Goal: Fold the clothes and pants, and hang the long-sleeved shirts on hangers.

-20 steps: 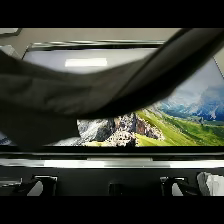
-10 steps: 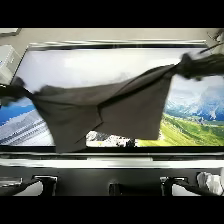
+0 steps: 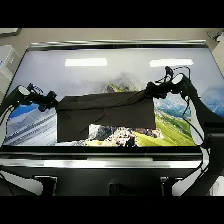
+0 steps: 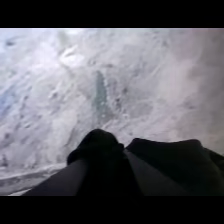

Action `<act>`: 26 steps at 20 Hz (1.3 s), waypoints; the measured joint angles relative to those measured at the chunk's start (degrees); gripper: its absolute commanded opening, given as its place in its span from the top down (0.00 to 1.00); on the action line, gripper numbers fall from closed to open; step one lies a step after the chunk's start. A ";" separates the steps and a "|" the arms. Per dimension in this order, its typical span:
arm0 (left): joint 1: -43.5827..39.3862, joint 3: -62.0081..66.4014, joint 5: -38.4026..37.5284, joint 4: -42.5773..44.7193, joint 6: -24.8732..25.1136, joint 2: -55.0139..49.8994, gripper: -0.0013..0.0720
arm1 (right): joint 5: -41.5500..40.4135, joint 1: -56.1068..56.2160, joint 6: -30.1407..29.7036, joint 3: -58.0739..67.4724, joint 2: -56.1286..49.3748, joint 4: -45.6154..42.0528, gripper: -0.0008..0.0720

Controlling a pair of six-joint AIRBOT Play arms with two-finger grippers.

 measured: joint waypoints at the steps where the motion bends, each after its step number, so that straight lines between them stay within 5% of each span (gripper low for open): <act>1: 0.07 2.10 -1.51 0.07 0.04 -0.76 0.00 | -0.33 -0.11 0.63 0.02 0.13 -0.02 0.31; 4: 1.49 9.97 -9.77 4.46 0.48 -1.55 0.00 | 2.27 -2.03 2.93 0.02 2.80 -0.26 0.16; 9: 6.16 20.26 -22.95 8.72 0.83 3.76 0.00 | 13.03 -10.10 3.15 0.04 11.89 -0.44 0.16; 15: 11.21 17.94 -33.94 9.31 6.38 9.16 0.01 | 25.94 -17.31 -2.19 0.04 20.44 -0.35 0.17; 18: 15.50 4.48 -30.82 3.91 11.61 14.78 0.01 | 30.23 -20.02 -6.91 -0.57 22.40 3.19 0.18; 21: 20.87 -12.17 -23.63 -9.46 23.47 19.89 0.12 | 33.77 -22.71 -12.48 -3.61 23.26 11.39 0.27; 26: 25.29 -26.64 -11.56 -24.46 41.13 20.35 0.12 | 37.94 -24.22 -16.52 -12.74 25.27 18.47 0.27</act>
